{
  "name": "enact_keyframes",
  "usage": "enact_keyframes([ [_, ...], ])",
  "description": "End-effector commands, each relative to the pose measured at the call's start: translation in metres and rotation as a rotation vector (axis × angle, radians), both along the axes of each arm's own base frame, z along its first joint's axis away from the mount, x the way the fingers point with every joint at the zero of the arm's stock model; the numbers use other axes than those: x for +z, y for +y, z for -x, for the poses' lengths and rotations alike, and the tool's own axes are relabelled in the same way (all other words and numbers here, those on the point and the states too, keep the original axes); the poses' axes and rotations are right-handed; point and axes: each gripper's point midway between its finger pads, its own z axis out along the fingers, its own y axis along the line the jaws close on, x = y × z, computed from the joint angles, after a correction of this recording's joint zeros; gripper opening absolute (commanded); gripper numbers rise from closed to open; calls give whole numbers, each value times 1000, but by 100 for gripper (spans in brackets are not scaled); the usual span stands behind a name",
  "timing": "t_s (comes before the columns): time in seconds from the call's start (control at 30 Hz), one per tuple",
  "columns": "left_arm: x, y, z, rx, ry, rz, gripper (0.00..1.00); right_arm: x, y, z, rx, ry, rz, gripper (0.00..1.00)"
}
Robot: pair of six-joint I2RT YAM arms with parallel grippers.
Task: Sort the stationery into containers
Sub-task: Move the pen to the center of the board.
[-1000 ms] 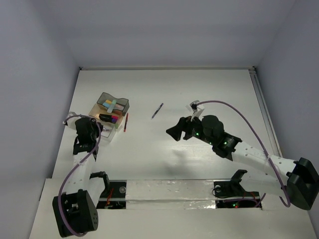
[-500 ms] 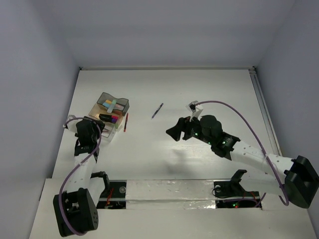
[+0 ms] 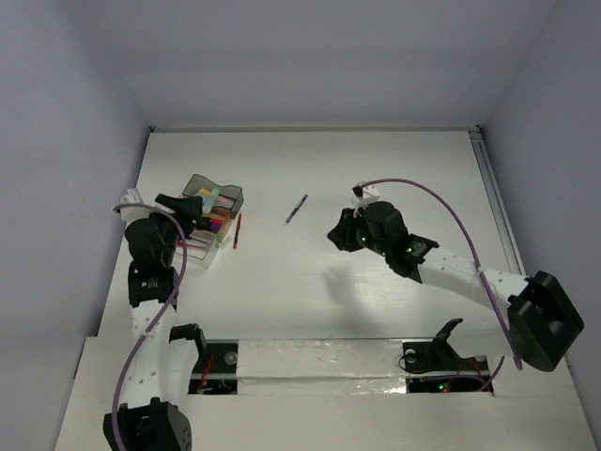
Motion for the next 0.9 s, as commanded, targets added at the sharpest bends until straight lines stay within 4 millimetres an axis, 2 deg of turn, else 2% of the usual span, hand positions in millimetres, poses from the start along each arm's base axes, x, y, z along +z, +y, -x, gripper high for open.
enact_keyframes([
  [0.0,74,-36,7,-218,-199,-96,54,2,-13,-29,-53,8,38,30],
  [0.03,84,-46,11,-275,-223,-115,54,10,-7,-34,-46,1,30,30],
  [0.07,84,-54,14,-315,-218,-131,54,8,-9,-39,-52,13,46,31],
  [0.1,84,-59,16,-349,-219,-181,54,-5,-4,-46,-51,40,72,34],
  [0.13,90,-66,18,-380,-228,-209,55,-6,4,-47,-22,56,65,38],
  [0.17,82,-78,21,-435,-199,-223,55,4,13,-58,-18,42,58,47],
  [0.2,80,-83,23,-471,-198,-270,56,-18,14,-65,-32,89,105,51],
  [0.27,74,-95,29,-554,-174,-305,57,-26,23,-78,-32,106,128,59],
  [0.3,73,-106,33,-604,-178,-326,57,-18,27,-94,-61,95,146,63],
  [0.33,70,-108,34,-609,-166,-368,57,-43,27,-104,-84,127,203,65],
  [0.37,66,-112,38,-623,-152,-384,57,-48,30,-112,-83,129,228,66],
  [0.4,65,-119,41,-634,-158,-404,58,-38,35,-125,-102,121,239,67],
  [0.43,61,-119,43,-631,-159,-425,58,-58,38,-130,-99,150,272,67],
  [0.5,59,-118,45,-608,-178,-442,58,-67,42,-135,-97,182,298,67],
  [0.53,57,-120,45,-598,-171,-449,58,-58,49,-146,-102,166,288,67],
  [0.57,53,-120,47,-607,-146,-473,58,-73,53,-149,-95,188,303,67],
  [0.6,57,-120,48,-600,-155,-485,58,-79,54,-149,-91,212,315,67],
  [0.63,60,-124,49,-601,-171,-489,58,-72,65,-155,-84,195,303,67],
  [0.67,63,-125,51,-605,-183,-492,58,-87,66,-158,-83,213,330,67],
  [0.7,64,-127,52,-612,-189,-495,58,-94,69,-156,-78,231,353,67],
  [0.77,65,-131,55,-626,-197,-494,58,-94,73,-165,-86,230,366,67],
  [0.8,65,-133,58,-636,-199,-498,58,-111,72,-165,-88,254,391,67],
  [0.87,66,-133,59,-634,-202,-501,58,-112,77,-173,-85,247,400,66],
])
